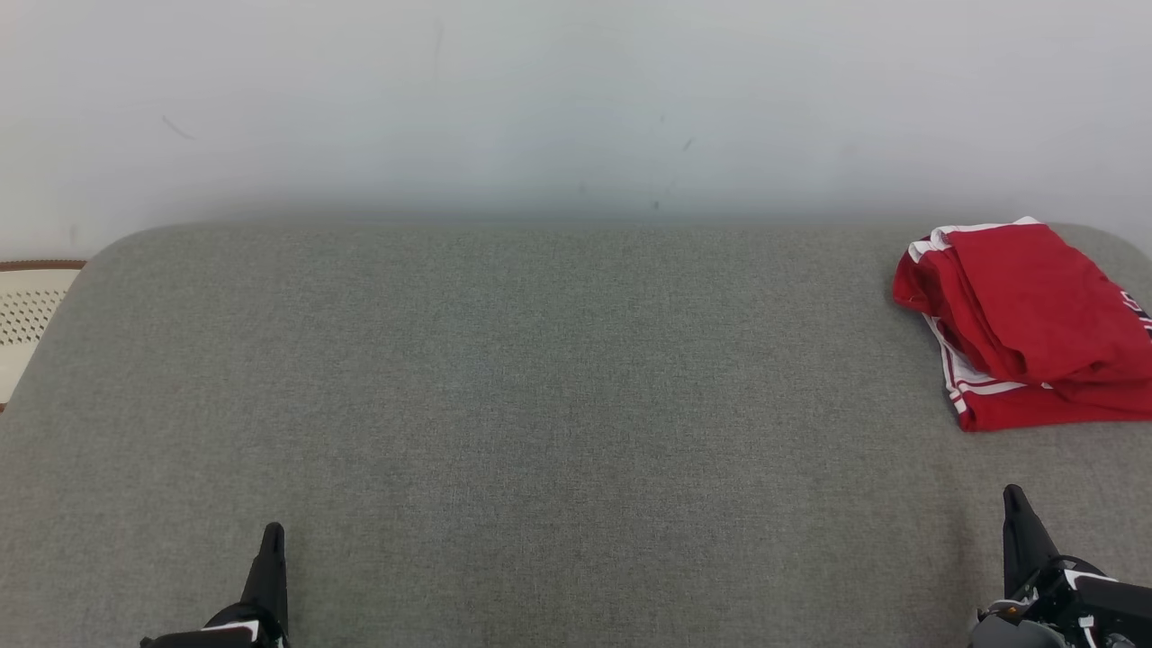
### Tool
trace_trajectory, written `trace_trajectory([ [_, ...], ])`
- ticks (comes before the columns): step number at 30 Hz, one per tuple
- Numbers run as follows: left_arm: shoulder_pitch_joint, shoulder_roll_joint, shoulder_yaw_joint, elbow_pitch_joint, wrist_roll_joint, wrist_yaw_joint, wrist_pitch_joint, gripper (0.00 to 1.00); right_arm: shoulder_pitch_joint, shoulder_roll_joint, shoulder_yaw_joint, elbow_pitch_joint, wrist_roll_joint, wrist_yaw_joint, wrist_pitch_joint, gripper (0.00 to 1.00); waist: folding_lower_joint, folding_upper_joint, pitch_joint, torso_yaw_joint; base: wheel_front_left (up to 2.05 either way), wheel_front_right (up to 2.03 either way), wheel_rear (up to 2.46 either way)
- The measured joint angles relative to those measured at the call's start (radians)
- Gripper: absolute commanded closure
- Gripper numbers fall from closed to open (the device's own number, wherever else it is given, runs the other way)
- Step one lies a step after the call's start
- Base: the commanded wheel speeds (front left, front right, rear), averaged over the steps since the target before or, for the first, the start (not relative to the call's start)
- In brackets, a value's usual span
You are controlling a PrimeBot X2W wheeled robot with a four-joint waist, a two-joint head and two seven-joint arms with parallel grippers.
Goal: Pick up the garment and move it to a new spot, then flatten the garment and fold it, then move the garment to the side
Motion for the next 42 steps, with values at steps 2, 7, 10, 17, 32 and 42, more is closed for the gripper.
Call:
trace_trajectory([
  [2, 0.0, 0.0, 0.0, 0.0, 0.0, 0.0, 0.0, 1.0, 0.0, 0.0, 0.0, 0.0, 0.0, 0.0, 0.0, 1.0, 0.0, 0.0, 0.0, 0.0, 0.0, 0.0, 0.0],
  [7, 0.0, 0.0, 0.0, 0.0, 0.0, 0.0, 0.0, 1.0, 0.0, 0.001, -0.002, 0.0, -0.001, 0.0, 0.001, 1.0, 0.0, 0.0, 0.0, 0.0, 0.0, 0.0, 0.0],
  [10, 0.0, 0.0, 0.0, 0.0, 0.0, 0.0, 0.0, 1.0, 0.0, 0.001, -0.003, 0.0, -0.001, 0.0, 0.002, 1.0, 0.0, 0.0, 0.0, 0.0, 0.0, 0.0, 0.0],
  [17, 0.0, 0.0, 0.0, 0.0, 0.0, 0.0, 0.0, 1.0, -0.001, 0.002, -0.004, 0.0, -0.001, 0.0, 0.004, 1.0, 0.0, 0.0, 0.0, 0.0, 0.0, 0.0, 0.0],
  [32, 0.0, 0.0, 0.0, 0.0, 0.0, 0.0, 0.0, 1.0, -0.001, 0.004, -0.006, 0.0, -0.005, 0.0, 0.004, 1.0, 0.0, 0.0, 0.0, 0.0, 0.0, 0.0, 0.0],
  [42, 0.0, 0.0, 0.0, 0.0, 0.0, 0.0, 0.0, 1.0, -0.002, 0.004, -0.007, 0.0, -0.006, 0.0, 0.005, 1.0, 0.0, 0.0, 0.0, 0.0, 0.0, 0.0, 0.0],
])
